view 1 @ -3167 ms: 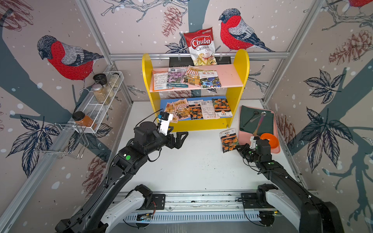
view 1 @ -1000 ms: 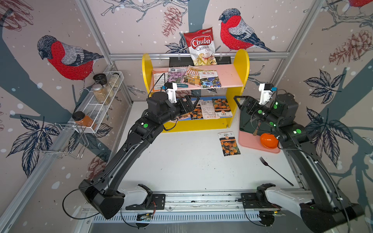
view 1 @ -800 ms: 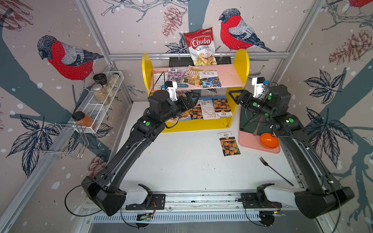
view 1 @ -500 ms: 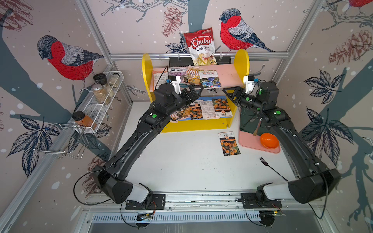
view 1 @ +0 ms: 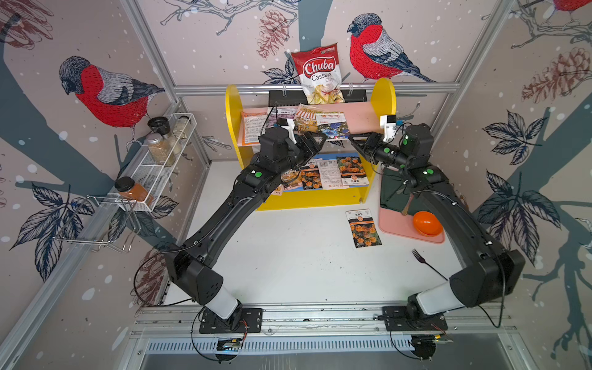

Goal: Take the seed bag off the shelf
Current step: Pick up the seed packet from the shelf.

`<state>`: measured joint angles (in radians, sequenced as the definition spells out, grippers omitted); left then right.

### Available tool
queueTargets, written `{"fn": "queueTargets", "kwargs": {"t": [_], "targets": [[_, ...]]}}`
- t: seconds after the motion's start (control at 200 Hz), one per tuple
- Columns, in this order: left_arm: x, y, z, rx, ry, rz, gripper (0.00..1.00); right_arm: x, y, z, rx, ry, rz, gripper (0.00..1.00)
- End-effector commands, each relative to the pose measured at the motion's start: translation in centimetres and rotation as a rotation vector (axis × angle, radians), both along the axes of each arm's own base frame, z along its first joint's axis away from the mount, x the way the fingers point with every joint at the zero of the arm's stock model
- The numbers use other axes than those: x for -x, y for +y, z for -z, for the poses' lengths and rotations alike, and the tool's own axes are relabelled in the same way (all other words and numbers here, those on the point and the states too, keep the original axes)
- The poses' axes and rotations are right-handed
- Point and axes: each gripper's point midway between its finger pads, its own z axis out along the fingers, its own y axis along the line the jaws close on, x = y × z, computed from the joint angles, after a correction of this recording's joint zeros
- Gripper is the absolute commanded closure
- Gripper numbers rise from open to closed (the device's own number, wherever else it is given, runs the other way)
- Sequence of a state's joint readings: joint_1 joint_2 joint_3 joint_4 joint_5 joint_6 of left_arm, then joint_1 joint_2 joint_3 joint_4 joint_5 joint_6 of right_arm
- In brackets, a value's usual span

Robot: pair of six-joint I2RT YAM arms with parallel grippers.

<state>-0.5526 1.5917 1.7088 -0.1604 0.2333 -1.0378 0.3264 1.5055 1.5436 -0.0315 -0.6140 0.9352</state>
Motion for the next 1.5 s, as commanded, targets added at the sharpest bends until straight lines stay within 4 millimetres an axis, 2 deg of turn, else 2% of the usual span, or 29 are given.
{"fn": "queueTargets", "kwargs": {"t": [0.0, 0.185, 0.355, 0.71, 0.886, 0.971, 1.161, 1.241, 1.496], "targets": [[-0.4, -0.1, -2.1, 0.048, -0.063, -0.017, 0.36, 0.1, 0.3, -1.7, -0.038, -0.05, -0.019, 0.57], [-1.2, -0.7, -1.9, 0.058, -0.051, -0.011, 0.38, -0.1, 0.4, -1.8, -0.047, -0.052, -0.027, 0.59], [-1.8, -0.7, -1.9, 0.064, -0.05, -0.029, 0.45, -0.3, 0.6, -1.7, -0.053, -0.046, -0.033, 0.63], [-2.6, -1.3, -1.5, 0.07, -0.042, -0.025, 0.52, -0.9, 0.4, -1.3, -0.058, -0.036, -0.031, 0.7], [-2.9, -1.1, -1.4, 0.065, -0.043, -0.043, 0.55, -1.1, 0.5, -1.2, -0.059, -0.033, -0.035, 0.78], [-2.9, -1.0, -1.7, 0.071, -0.053, -0.048, 0.6, -1.1, 0.4, -1.1, -0.057, -0.031, -0.034, 0.8], [-2.9, -0.8, -2.4, 0.086, -0.067, -0.06, 0.6, -1.0, 0.3, -0.5, -0.05, -0.025, -0.03, 0.86], [-2.9, -0.6, -2.6, 0.092, -0.071, -0.063, 0.54, -0.9, 0.2, -0.2, -0.046, -0.021, -0.03, 0.88], [-2.6, -0.3, -3.1, 0.111, -0.076, -0.064, 0.53, -0.4, -0.2, 0.4, -0.037, -0.017, -0.024, 0.92]]}}
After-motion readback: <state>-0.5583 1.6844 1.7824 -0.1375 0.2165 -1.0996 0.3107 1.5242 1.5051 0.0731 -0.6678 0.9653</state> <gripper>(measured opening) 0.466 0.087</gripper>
